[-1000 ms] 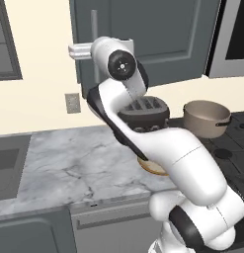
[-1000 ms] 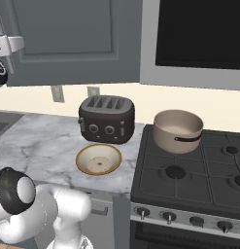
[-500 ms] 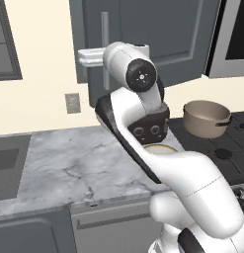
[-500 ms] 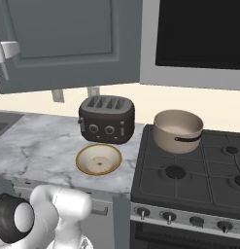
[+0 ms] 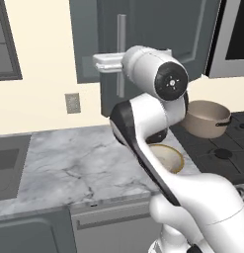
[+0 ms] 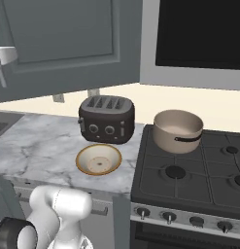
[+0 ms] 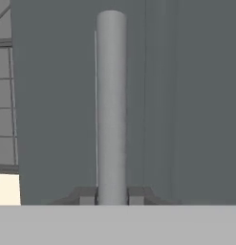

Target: Open the cabinet and move the ladle to the pot. Then close the cabinet.

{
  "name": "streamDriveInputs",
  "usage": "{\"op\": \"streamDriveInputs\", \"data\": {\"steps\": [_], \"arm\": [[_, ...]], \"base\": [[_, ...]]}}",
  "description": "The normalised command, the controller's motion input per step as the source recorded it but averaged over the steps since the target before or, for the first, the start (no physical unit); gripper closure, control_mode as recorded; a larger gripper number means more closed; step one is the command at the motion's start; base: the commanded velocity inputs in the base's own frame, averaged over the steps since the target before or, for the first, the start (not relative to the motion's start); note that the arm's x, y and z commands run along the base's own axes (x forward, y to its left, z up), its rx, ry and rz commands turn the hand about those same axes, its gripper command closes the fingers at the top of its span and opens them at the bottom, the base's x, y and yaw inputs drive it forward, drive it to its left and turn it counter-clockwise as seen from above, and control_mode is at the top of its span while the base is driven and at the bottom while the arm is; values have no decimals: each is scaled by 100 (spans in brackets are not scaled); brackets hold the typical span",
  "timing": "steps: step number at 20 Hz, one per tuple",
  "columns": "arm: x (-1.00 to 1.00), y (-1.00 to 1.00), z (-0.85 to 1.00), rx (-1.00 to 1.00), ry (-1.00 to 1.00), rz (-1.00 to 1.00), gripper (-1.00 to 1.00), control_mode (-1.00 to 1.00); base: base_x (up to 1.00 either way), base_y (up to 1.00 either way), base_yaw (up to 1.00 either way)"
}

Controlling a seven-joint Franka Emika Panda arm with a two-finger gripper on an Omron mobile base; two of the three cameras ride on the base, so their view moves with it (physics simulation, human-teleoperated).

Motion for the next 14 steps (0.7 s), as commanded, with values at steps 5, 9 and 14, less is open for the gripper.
{"op": "streamDriveInputs", "data": {"steps": [5, 9, 14], "arm": [[-55, -27, 0, 0, 8, 0, 100, -100], [-40, -19, -3, 0, 6, 2, 100, -100], [-37, -26, -8, 0, 1, 7, 100, -100]], "base": [[0, 0, 0], [0, 0, 0], [0, 0, 0]]}}
